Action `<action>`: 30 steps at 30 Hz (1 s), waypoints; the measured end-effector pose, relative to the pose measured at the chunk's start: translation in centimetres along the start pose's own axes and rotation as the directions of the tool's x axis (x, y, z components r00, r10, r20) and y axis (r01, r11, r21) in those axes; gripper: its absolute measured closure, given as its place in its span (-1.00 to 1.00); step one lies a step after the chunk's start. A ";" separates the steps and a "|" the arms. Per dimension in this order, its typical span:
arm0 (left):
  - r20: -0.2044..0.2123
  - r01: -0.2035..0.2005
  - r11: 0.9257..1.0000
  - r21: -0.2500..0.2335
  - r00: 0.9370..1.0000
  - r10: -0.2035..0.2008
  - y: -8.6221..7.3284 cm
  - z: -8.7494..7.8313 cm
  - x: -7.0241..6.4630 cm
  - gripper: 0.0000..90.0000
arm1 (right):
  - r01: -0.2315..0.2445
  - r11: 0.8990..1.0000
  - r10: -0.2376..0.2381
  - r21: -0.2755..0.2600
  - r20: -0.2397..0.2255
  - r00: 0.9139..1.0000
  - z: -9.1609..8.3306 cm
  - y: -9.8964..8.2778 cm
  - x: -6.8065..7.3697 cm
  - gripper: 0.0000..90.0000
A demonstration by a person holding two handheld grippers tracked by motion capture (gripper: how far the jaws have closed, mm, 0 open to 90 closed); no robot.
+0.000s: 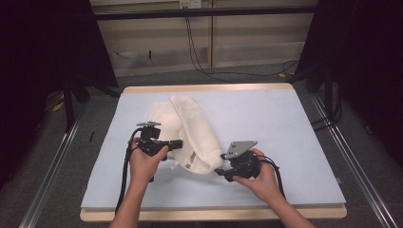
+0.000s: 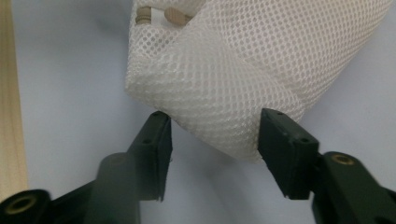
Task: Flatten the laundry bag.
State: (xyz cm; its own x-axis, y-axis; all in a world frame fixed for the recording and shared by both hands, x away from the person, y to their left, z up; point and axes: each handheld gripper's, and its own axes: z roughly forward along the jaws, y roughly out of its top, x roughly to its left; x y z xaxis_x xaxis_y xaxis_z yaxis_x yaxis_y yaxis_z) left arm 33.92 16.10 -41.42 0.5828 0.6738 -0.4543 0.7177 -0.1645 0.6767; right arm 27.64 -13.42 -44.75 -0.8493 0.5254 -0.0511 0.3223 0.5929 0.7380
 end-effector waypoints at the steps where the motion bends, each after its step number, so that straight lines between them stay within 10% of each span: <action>1: -0.001 -0.001 1.000 0.002 1.000 0.001 0.0 0.0 0.0 0.92 | -0.008 1.000 0.008 -0.003 -0.004 1.000 0.0 0.0 0.0 0.09; 10: -0.012 -0.008 1.000 -0.014 1.000 0.008 0.0 0.0 -0.3 0.78 | -0.072 0.996 0.072 -0.057 0.008 0.997 -1.1 -0.4 -1.0 0.61; 30: -0.028 0.014 1.000 -0.026 1.000 -0.015 -0.5 -1.2 0.5 0.48 | -0.158 0.987 0.160 -0.028 0.070 0.985 -2.4 -3.2 -3.3 0.78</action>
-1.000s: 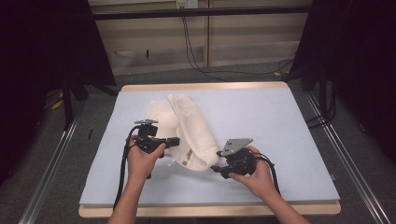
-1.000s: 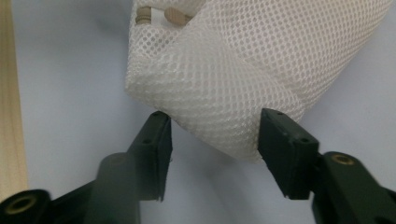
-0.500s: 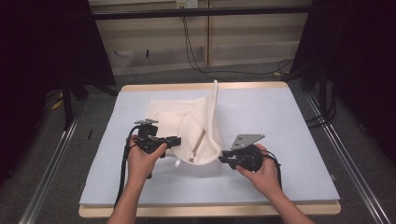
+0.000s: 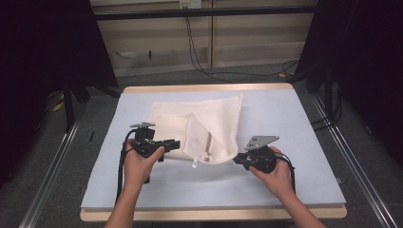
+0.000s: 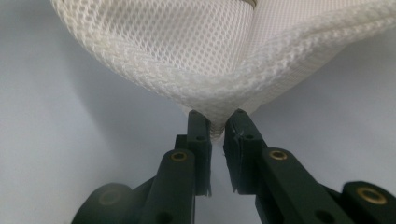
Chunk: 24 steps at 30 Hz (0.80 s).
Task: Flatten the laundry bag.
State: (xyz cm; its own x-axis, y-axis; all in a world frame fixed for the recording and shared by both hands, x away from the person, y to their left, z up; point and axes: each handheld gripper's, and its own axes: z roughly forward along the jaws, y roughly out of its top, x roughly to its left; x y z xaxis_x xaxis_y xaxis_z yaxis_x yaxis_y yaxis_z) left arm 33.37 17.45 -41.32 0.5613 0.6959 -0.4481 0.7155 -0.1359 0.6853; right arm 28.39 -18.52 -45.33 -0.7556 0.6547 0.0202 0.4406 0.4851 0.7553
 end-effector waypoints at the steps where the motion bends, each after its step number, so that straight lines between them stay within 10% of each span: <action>1: -0.004 -0.001 1.000 0.002 1.000 0.001 -0.1 0.0 0.1 0.48 | 0.003 1.000 -0.003 0.005 -0.001 1.000 0.0 -0.1 -0.1 0.78; 11: -0.043 0.008 1.000 0.012 0.999 -0.008 -1.1 -0.2 1.3 0.44 | -0.019 0.999 0.018 0.036 0.026 1.000 -0.5 -1.2 -0.9 0.70; 18: -0.058 0.001 1.000 0.016 0.998 0.000 -1.9 -0.2 1.8 0.31 | -0.099 0.995 0.099 -0.008 0.126 0.987 -1.7 -0.7 -1.8 -0.51; 24: -0.065 0.006 1.000 0.013 0.998 -0.005 -2.3 -0.3 2.2 0.26 | -0.076 0.995 0.083 -0.069 0.105 0.991 -2.5 0.0 -2.0 -0.62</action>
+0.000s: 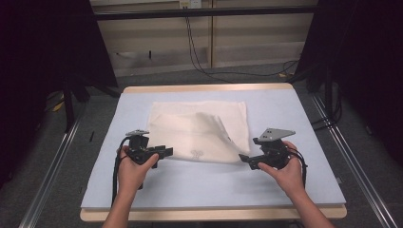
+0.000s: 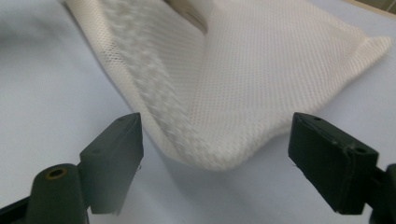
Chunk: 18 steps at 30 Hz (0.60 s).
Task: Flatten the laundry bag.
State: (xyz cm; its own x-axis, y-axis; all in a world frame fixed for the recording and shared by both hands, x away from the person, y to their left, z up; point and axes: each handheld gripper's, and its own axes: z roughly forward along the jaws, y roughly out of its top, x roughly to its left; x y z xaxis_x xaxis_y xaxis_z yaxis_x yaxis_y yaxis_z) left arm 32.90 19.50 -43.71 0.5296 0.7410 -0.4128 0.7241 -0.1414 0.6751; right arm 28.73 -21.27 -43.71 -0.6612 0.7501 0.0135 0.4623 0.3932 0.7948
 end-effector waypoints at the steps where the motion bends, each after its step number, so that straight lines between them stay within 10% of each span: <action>1: 0.000 -0.001 1.000 0.003 1.000 0.001 0.0 0.0 0.0 0.26 | 0.014 1.000 -0.014 -0.007 -0.006 1.000 0.1 0.2 0.3 -0.64; 4: -0.001 -0.009 1.000 0.005 1.000 0.009 0.0 0.2 0.0 0.24 | 0.040 0.999 -0.040 -0.022 -0.018 0.999 0.4 0.9 0.7 -0.61; 13: 0.002 0.000 1.000 0.004 1.000 0.000 0.0 0.4 0.0 0.17 | 0.150 0.987 -0.154 -0.062 -0.064 0.986 1.4 1.4 2.6 0.54; 18: 0.003 0.008 1.000 -0.005 1.000 -0.008 0.1 0.4 -0.1 0.15 | 0.199 0.979 -0.203 -0.051 -0.102 0.974 1.6 0.7 3.2 0.71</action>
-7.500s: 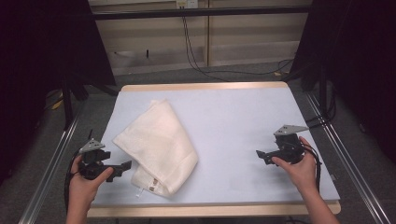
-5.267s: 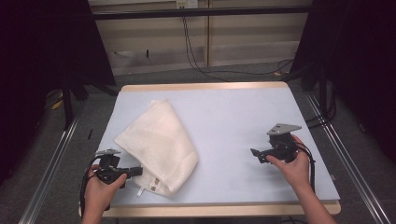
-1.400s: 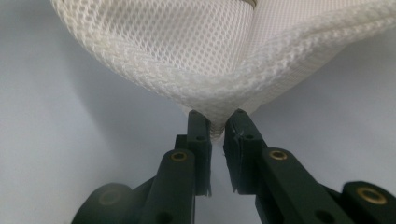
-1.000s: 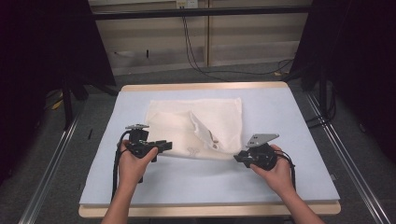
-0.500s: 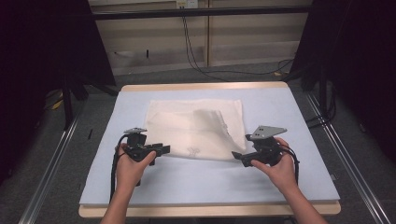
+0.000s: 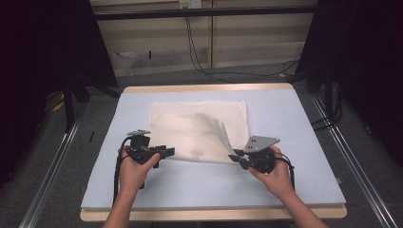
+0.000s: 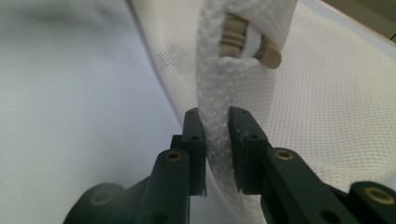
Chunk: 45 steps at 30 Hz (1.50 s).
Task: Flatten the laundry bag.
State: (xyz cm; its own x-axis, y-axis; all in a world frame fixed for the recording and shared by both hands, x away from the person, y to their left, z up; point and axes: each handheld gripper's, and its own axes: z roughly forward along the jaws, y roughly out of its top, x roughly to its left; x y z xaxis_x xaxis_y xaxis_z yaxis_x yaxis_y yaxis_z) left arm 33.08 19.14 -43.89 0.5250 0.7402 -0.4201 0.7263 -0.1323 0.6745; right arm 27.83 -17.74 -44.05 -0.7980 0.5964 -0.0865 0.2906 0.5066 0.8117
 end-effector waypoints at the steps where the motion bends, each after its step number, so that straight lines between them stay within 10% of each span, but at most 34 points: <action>1: 0.002 -0.003 1.000 0.000 1.000 0.003 0.0 0.0 0.0 0.12 | 0.019 1.000 -0.019 0.019 -0.003 1.000 0.2 -0.3 0.3 0.72; 26: 0.090 0.023 0.997 -0.074 0.996 -0.016 2.6 2.0 -2.3 -0.23 | 0.147 0.978 -0.139 0.151 -0.061 0.988 2.0 -2.9 2.4 0.77; 36: 0.043 0.056 0.997 -0.056 0.998 -0.053 2.9 4.3 -2.5 -0.18 | 0.155 0.976 -0.147 0.155 -0.058 0.987 2.0 -3.0 2.5 0.77; 40: 0.041 0.056 0.998 -0.024 0.998 -0.055 2.8 5.6 -2.6 0.00 | 0.161 0.975 -0.153 0.152 -0.059 0.986 1.9 -3.1 2.5 0.77; 45: 0.055 0.043 0.998 0.035 0.997 -0.045 2.7 6.2 -3.0 0.79 | 0.150 0.978 -0.142 0.146 -0.061 0.988 1.8 -3.1 2.3 0.72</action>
State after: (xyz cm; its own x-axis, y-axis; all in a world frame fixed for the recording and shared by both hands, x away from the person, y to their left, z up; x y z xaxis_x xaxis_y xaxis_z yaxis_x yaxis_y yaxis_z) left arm 36.20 12.54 -44.57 0.5151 0.7082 -0.4829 0.7637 -0.1233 0.6337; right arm 26.00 -16.81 -47.79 -0.8622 0.4788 -0.1656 0.2414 0.6755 0.6967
